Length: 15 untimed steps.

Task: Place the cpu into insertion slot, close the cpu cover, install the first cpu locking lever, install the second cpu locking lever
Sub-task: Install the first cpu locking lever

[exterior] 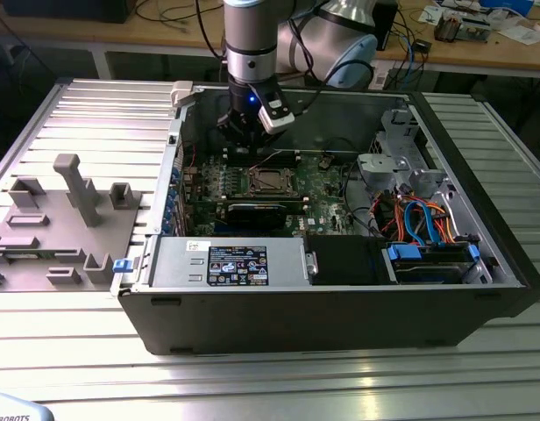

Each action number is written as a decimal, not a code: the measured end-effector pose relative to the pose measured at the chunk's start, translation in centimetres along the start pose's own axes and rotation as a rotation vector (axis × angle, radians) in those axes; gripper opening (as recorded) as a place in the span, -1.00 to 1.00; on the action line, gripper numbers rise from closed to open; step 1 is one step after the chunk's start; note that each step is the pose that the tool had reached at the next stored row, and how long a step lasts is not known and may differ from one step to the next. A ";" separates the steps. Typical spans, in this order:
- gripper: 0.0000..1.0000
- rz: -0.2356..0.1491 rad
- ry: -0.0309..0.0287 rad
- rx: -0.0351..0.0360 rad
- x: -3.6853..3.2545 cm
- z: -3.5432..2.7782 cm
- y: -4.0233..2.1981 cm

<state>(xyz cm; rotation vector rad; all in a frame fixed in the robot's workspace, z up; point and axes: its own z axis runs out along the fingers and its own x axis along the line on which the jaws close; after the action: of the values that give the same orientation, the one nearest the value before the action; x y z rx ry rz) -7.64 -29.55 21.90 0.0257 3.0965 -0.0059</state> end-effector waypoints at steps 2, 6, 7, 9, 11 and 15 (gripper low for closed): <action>-0.79 0.000 0.0002 -0.0002 -0.06 0.13 0.04; -0.79 -0.007 0.0000 -0.0006 -0.32 0.35 0.41; -0.79 -0.012 0.0000 -0.0009 -0.33 0.41 0.52; -0.79 -0.021 0.0000 -0.0012 -0.36 0.51 0.71; -0.79 -0.023 0.0001 -0.0014 -0.49 0.66 0.74; -0.79 -0.023 0.0001 0.0009 -0.56 0.75 0.74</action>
<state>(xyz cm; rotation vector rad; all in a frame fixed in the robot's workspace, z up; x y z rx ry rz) -7.03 -28.82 21.17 -0.0106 3.0967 -0.0081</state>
